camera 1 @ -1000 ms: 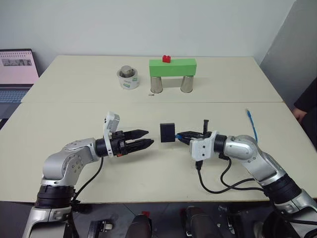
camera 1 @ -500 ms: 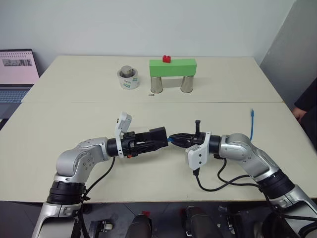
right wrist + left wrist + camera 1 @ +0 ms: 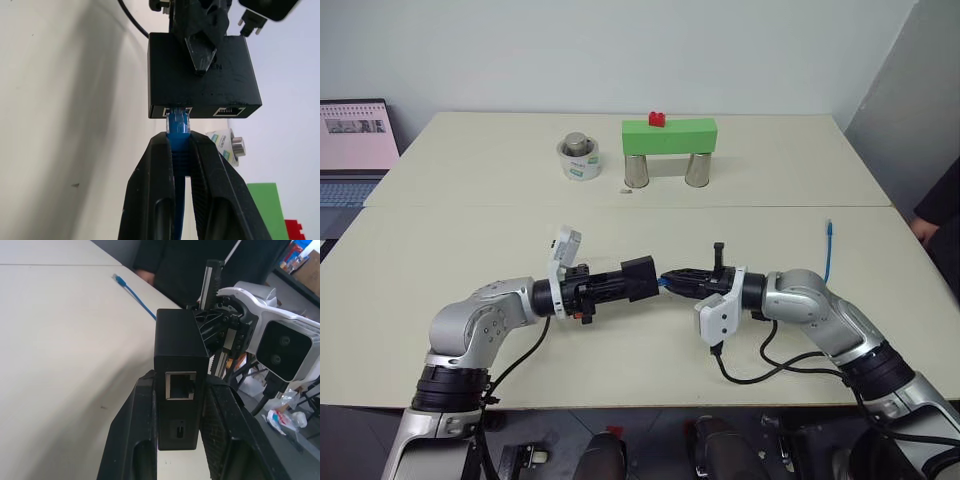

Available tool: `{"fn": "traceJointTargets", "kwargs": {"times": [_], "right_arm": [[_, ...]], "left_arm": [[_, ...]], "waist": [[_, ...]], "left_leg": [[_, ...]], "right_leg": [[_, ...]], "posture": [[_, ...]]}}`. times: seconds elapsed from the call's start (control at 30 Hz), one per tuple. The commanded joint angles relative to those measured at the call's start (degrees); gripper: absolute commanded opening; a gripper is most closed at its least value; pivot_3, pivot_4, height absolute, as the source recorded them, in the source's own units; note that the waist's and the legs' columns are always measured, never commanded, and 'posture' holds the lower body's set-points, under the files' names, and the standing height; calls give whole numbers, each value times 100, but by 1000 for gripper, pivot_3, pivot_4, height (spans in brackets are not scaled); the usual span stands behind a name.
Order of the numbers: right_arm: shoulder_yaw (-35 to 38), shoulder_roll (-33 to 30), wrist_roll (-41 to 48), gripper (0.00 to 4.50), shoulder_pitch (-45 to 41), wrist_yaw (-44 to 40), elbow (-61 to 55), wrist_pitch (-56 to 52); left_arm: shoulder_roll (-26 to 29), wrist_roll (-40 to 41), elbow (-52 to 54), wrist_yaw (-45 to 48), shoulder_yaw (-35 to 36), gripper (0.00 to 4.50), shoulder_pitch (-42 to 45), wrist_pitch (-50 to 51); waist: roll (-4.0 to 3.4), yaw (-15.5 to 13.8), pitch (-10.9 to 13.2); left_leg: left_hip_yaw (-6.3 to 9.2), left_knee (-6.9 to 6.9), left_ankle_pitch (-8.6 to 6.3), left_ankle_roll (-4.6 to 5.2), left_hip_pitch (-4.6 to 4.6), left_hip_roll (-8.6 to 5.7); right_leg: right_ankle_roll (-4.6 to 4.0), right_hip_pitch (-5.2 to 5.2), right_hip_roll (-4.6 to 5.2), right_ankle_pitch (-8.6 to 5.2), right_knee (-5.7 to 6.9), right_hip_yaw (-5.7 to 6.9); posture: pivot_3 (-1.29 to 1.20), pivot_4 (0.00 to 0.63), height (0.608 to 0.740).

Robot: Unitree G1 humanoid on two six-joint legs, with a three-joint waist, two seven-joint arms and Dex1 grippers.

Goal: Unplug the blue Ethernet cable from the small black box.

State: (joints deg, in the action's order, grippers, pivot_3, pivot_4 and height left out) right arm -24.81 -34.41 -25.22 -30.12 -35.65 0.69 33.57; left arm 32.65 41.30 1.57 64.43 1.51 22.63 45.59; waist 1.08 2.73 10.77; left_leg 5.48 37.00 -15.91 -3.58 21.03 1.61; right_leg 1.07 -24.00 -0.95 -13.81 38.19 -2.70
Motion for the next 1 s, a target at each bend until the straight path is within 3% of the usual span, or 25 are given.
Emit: {"fn": "traceJointTargets", "kwargs": {"times": [0.03, 0.17, 0.27, 0.4, 0.5, 0.6, 0.8, 1.0], "right_arm": [[179, -119, 40, 1238, -65, 18, -70, 183], [168, -534, 447, 2211, 130, -636, -414, -29], [338, -814, 1154, 2656, 472, -1144, -969, -693], [807, -940, 2898, 2656, 1112, -1672, -2198, -2853], [1296, -740, 4348, 2656, 1302, -1450, -2883, -4687], [1621, -535, 5236, 2656, 1292, -1196, -3096, -5885], [1832, -175, 6223, 2656, 961, -1021, -2925, -7316], [1676, -82, 6465, 2656, 665, -1284, -2527, -7822]], "left_arm": [[68, -150, -133, 220, -136, 790, 108, -199], [133, -661, -419, 505, -471, 790, 320, -745], [176, -1373, -695, 811, -954, 790, 463, -1686], [28, -1579, -1085, 1113, -1040, 790, 724, -2265], [-66, -1471, -1247, 1330, -938, 790, 874, -2386], [-102, -1273, -1231, 1534, -831, 790, 964, -2305], [-32, -1078, -1133, 1842, -769, 790, 1072, -2074], [-69, -968, -1071, 1909, -674, 790, 1138, -1940]], "waist": [[0, -1, 0], [0, -4, 0], [0, -57, 0], [0, -96, 0], [0, -86, 0], [0, -73, 0], [-1, -76, 0], [-1, -78, 0]], "left_leg": [[0, 0, 0, 0, 0, 0], [0, 0, 0, 0, 0, -1], [2, 0, 0, 0, 0, -2], [1, 1, 0, 1, 1, -5], [3, 5, -1, 1, 2, -4], [2, 7, 0, 2, -15, -3], [7, 5, 0, 4, -17, -1], [8, 4, 0, 4, -11, -2]], "right_leg": [[0, 0, 0, 0, 0, 0], [-1, 0, 0, 0, 1, 0], [-1, 4, 0, 1, -3, 1], [-27, 5, 1, 15, -6, -1], [-20, 7, 1, 11, -5, 0], [0, 25, 1, 0, -4, 0], [1, 27, -2, -1, -6, 6], [2, 27, -2, -1, -16, 9]], "posture": [[0, 150, 740], [0, 150, 740], [0, 150, 740], [0, 150, 740], [0, 150, 740], [0, 150, 740], [0, 150, 740], [0, 150, 740]]}}
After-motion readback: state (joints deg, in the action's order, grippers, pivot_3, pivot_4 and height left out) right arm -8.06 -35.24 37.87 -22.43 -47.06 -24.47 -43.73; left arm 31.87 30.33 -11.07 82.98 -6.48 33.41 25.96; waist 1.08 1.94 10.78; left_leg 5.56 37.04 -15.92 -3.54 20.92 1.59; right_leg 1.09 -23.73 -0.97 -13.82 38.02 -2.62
